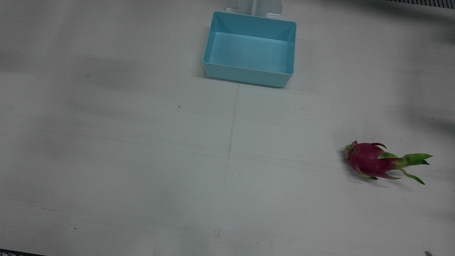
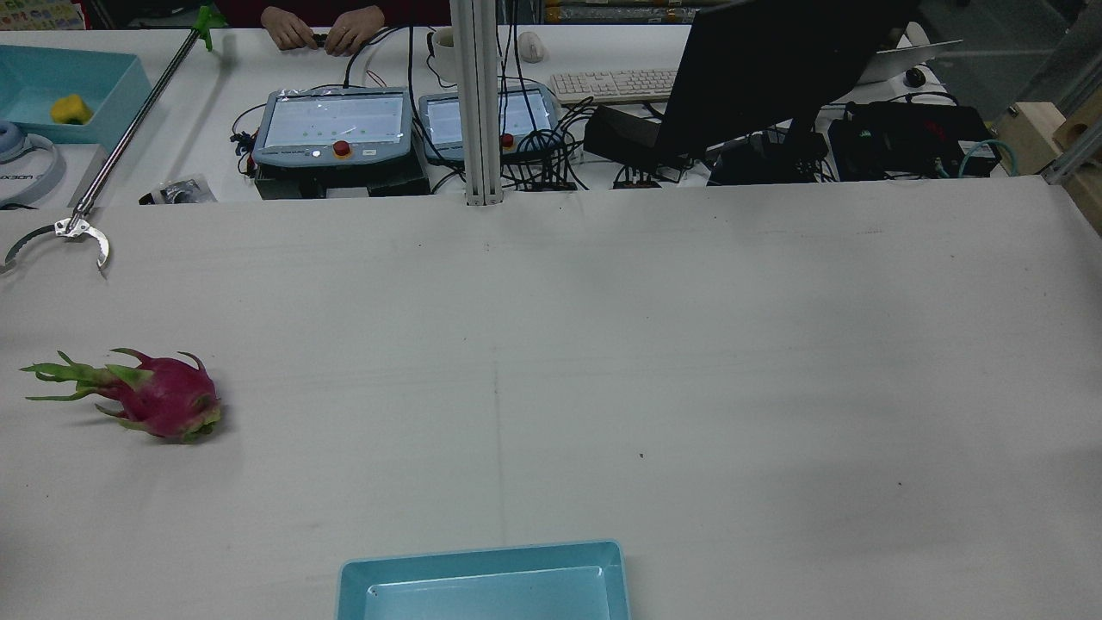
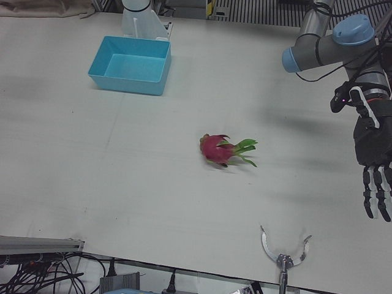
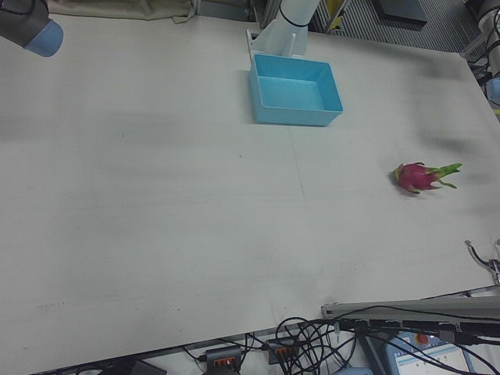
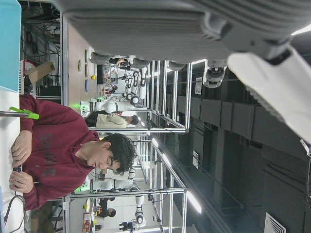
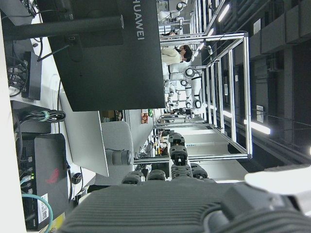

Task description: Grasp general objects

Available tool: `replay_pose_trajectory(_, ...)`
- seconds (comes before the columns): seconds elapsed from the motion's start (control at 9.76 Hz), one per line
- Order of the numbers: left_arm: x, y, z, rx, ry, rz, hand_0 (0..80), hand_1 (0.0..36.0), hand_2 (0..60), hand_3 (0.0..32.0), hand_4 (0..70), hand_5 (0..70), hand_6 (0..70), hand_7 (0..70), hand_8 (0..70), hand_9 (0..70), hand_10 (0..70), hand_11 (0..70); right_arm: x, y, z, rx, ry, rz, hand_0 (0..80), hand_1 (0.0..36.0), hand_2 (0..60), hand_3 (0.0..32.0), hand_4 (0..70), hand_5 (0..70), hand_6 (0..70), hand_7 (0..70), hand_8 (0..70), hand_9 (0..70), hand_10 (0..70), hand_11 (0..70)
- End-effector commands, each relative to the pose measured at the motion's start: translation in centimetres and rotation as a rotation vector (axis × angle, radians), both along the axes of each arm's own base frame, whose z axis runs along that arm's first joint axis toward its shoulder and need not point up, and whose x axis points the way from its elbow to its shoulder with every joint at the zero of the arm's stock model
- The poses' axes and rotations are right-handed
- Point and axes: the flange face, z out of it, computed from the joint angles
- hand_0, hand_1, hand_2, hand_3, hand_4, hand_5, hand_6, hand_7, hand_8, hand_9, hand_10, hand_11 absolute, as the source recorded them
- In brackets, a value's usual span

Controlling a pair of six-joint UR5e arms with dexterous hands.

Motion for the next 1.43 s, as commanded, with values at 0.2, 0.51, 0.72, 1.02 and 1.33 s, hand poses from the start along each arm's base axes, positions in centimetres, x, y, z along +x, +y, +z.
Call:
replay_pose_trajectory(0.2,0.1,-0.1,-1.7,0.032,0.006,0.001,51.2,9.9,0.0,32.0,0.0,0.0,0.0,0.0,0.7,0.0,0.0,0.0,0.0,0.0,0.0,0.001,0.000,0.000,0.0,0.0,0.0,0.0,0.0,0.0,0.0,0.0,0.0,0.0,0.0,0.0)
replay_pose_trajectory(0.51,0.1,0.0,-1.7,0.032,0.006,0.001,52.2,11.3,0.0,31.0,0.0,0.0,0.0,0.0,1.3,0.0,0.0,0.0,0.0,0.0,0.0,0.001,0.000,0.000,0.0,0.0,0.0,0.0,0.0,0.0,0.0,0.0,0.0,0.0,0.0,0.0)
replay_pose_trajectory(0.72,0.1,-0.1,-2.0,0.042,0.009,0.001,52.1,11.2,0.0,28.6,0.0,0.0,0.0,0.0,1.3,0.0,0.0,0.0,0.0,0.0,0.0,-0.001,0.000,0.000,0.0,0.0,0.0,0.0,0.0,0.0,0.0,0.0,0.0,0.0,0.0,0.0)
replay_pose_trajectory(1.02,-0.2,-0.2,-2.4,0.085,0.027,-0.003,52.2,11.3,0.0,31.6,0.0,0.0,0.0,0.0,1.2,0.0,0.0,0.0,0.0,0.0,0.0,-0.001,0.000,0.000,0.0,0.0,0.0,0.0,0.0,0.0,0.0,0.0,0.0,0.0,0.0,0.0)
replay_pose_trajectory(1.33,-2.2,4.4,-10.3,0.279,0.015,-0.030,54.0,12.8,0.0,32.0,0.0,0.0,0.0,0.3,1.2,0.0,0.0,0.0,0.0,0.0,-0.1,0.002,0.000,0.000,0.0,0.0,0.0,0.0,0.0,0.0,0.0,0.0,0.0,0.0,0.0,0.0)
